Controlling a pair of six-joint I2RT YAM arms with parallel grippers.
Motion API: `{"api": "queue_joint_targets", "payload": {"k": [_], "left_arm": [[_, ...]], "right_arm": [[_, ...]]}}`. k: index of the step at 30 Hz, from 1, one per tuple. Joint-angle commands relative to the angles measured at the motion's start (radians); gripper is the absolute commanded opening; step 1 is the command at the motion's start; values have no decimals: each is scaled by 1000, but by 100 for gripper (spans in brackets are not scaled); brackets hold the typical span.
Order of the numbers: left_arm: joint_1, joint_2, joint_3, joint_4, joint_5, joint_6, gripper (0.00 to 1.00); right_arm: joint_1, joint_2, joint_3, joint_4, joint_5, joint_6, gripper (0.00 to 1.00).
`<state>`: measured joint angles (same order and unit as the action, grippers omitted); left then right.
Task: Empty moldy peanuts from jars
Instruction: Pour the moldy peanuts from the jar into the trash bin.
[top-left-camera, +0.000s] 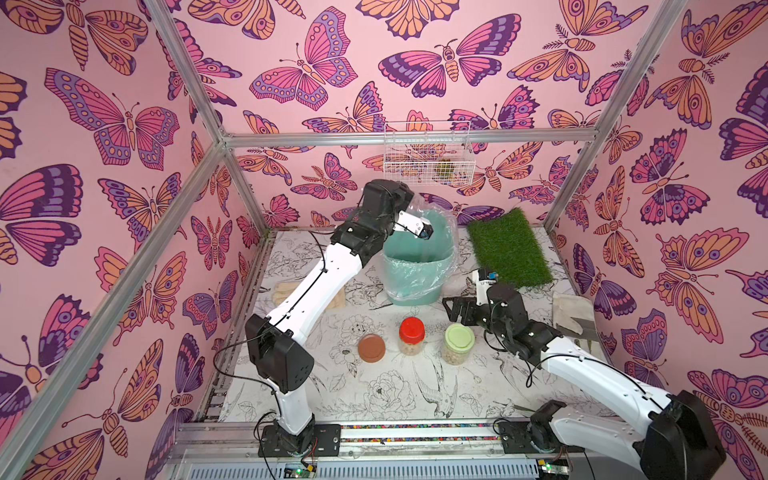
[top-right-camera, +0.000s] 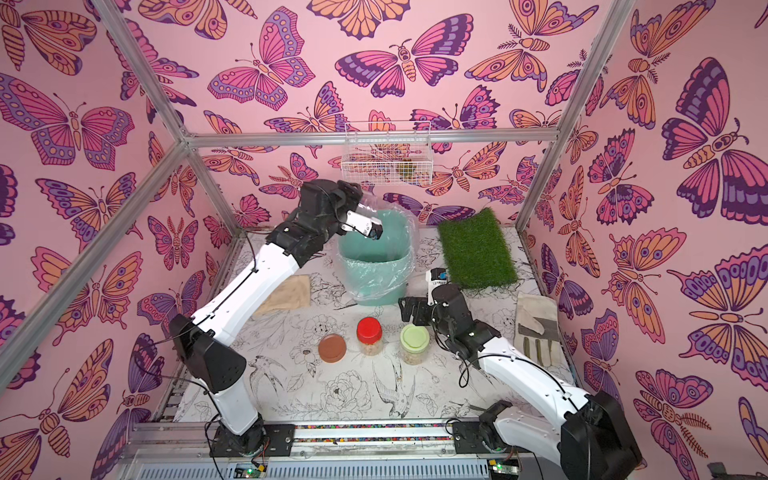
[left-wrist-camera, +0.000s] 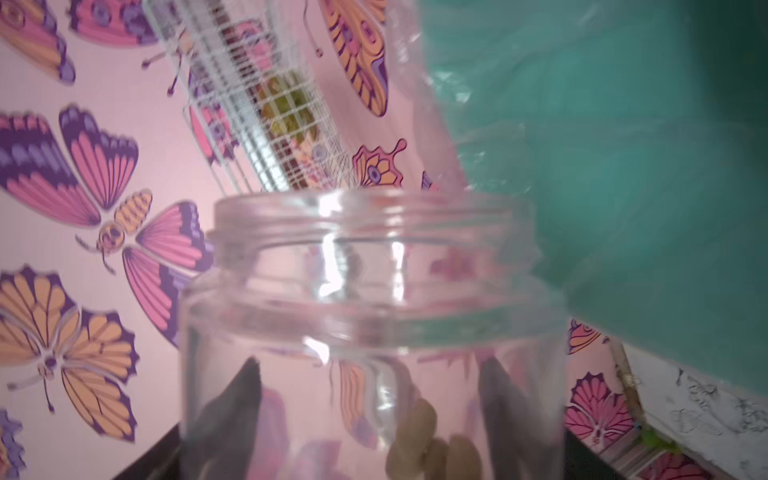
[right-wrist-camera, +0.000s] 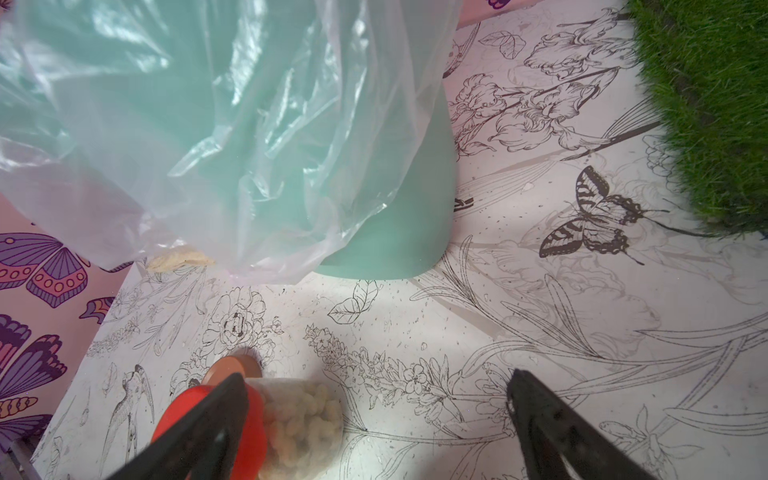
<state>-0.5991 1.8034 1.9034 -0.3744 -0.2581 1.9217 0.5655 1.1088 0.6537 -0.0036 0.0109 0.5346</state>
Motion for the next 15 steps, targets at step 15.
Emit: {"api": "queue_joint_targets", "payload": {"k": [15], "left_arm": [[3, -58, 6, 20, 32, 110, 0]], "right_arm": [[7, -13, -11, 8, 15, -1, 99]]}}
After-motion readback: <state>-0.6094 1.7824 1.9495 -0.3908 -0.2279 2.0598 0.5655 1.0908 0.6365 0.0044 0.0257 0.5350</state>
